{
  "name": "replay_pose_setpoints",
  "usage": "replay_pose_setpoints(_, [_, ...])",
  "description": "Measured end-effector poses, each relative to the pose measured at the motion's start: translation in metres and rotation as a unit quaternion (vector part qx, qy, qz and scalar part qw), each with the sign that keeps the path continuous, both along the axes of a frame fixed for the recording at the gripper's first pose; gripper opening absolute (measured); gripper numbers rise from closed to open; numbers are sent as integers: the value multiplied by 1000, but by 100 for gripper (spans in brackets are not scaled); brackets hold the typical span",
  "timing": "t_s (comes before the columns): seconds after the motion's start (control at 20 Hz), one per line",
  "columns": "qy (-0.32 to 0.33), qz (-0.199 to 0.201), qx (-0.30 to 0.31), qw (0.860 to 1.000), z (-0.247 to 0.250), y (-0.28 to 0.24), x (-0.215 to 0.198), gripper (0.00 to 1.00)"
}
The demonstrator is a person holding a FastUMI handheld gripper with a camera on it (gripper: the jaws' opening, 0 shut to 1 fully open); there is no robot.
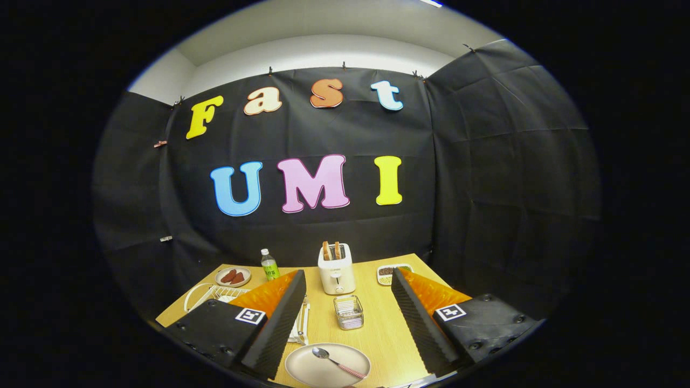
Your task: Take the plate from the dish rack, then take the spoon from the basket and place it into the plate.
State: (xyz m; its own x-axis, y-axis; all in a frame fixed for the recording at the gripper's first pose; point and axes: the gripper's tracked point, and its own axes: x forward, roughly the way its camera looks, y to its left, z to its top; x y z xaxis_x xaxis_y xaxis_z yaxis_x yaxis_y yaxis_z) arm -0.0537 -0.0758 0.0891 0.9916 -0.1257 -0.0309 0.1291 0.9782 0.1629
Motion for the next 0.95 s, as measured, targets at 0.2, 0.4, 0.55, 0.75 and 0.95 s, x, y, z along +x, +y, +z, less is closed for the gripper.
replay_pose_setpoints(0.2, [2,-20,1,1000,-5,-12,-5,98])
replay_pose_setpoints(0.4, [15,-35,-6,999,-13,-22,-7,98])
replay_pose_setpoints(0.55, [26,-38,-11,999,-24,-25,-2,98])
replay_pose_setpoints(0.75, [26,-32,-2,999,-37,-23,7,98])
replay_pose_setpoints(0.95, [18,-10,-16,1000,-45,-13,20,98])
